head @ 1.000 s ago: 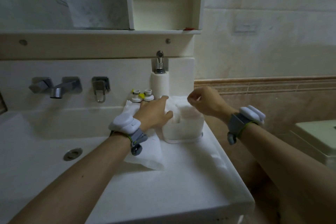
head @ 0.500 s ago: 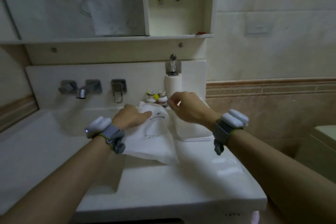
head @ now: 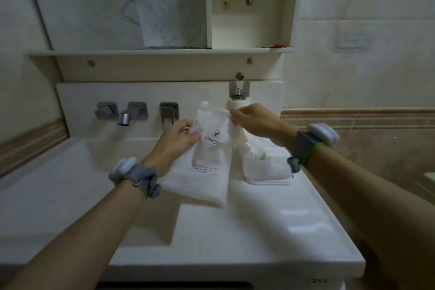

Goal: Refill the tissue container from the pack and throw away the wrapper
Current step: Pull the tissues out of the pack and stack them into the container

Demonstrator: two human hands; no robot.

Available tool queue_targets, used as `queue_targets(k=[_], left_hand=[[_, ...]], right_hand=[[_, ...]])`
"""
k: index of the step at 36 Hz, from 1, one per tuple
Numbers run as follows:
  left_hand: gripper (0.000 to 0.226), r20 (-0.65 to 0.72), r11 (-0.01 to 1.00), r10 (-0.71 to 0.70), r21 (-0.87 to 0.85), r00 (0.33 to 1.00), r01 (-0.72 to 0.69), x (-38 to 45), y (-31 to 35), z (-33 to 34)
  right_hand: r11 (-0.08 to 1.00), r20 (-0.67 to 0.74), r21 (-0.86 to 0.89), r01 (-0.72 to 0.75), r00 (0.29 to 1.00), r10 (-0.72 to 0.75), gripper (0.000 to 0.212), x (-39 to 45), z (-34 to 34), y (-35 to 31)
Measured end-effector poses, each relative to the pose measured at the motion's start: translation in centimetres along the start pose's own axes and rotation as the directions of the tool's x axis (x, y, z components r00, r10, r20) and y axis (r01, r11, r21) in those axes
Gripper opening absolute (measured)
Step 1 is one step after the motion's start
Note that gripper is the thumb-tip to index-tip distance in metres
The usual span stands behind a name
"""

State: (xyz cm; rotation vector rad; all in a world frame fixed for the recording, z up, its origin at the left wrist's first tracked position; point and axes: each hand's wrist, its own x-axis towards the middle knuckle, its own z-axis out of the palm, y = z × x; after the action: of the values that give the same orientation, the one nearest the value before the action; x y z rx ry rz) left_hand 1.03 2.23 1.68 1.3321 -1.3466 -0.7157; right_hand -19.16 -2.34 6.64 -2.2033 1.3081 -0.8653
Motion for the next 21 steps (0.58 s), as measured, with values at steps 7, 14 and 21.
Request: queue_targets(k=[7,14,21], left_hand=[[0.007,-0.046,0.983,0.152,0.112,0.987,-0.146,1.0,0.9,1.2],[0.066,-0.315,0.897,-0.173,0.342,0.933,0.282,1.6,-1.0,2.1],[0.046,0.138,0.695,-0.465,-0.555,0.875,0.457,0.8,-0.1,2.5]], right_hand=[[0.99,0.441,0.107,-0.092,0.897,0.036,0.045,-2.2,-3.1,0.3],[0.93,0.179,0.357,-0.089,0.983,0.025,0.026,-2.5,-3.2,0.4],[0.911,0.108,0.405,-0.076,0.994,0.035,0.025,-2.4,-3.3,0.4]])
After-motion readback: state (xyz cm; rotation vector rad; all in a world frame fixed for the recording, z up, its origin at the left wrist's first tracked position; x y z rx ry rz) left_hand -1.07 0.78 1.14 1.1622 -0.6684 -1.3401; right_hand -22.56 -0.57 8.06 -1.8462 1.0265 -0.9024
